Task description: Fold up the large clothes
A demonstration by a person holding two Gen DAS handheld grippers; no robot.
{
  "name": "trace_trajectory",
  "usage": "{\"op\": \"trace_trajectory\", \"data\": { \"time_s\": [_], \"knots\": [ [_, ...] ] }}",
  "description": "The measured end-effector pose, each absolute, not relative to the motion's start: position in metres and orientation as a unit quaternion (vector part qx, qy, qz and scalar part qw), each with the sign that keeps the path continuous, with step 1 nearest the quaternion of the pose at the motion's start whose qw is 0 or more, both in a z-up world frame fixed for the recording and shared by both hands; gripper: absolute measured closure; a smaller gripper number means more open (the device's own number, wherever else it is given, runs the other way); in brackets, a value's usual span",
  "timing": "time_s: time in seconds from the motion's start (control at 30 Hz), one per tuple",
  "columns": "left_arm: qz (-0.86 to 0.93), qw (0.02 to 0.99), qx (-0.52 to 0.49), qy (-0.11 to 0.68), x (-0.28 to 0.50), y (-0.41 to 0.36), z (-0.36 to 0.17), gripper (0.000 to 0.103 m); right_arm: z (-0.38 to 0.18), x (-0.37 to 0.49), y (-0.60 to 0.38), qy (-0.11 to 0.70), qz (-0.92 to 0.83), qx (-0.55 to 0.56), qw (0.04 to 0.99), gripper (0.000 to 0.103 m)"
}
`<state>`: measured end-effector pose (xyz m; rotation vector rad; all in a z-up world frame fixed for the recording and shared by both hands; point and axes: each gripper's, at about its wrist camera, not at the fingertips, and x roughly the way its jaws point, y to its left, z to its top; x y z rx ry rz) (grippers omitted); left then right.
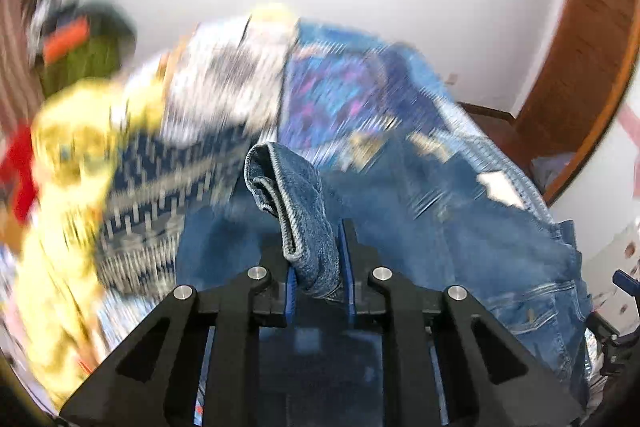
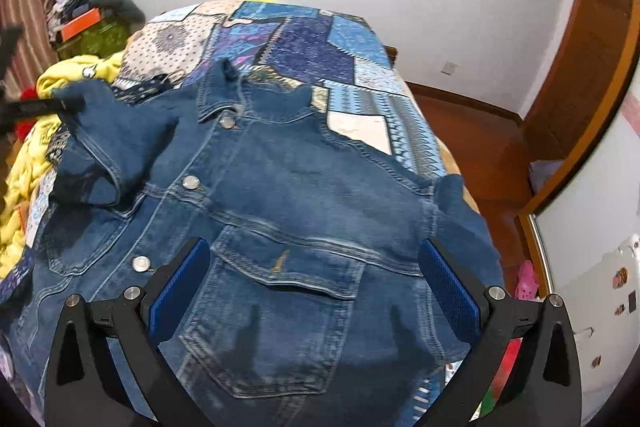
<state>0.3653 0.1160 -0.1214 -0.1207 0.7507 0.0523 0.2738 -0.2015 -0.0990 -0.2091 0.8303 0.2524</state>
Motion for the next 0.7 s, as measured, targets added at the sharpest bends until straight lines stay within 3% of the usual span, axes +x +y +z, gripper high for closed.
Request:
{"op": "trace_trajectory", "data": {
  "time_s": [0.17, 0.3, 0.7],
  "knots": [
    [-0.020, 0.949, -0.020, 0.315, 0.389, 0.050, -0.067, 0.092, -0.096, 0.275, -0.225, 0.401, 0.109, -0.081, 0.906, 0.000],
    [-0.062, 0.951, -0.006, 0.303, 0.402, -0.001, -0.058, 0.096, -0.093, 0.272, -0.243, 0.396, 0.096, -0.079, 0.910, 0.000],
    [-0.155, 0.895, 0.012, 0.417, 0.429, -0.117, -0.157, 0.097, -0.101, 0.269, -0.294, 0.414, 0.046, -0.067, 0.907, 0.000]
  ]
}}
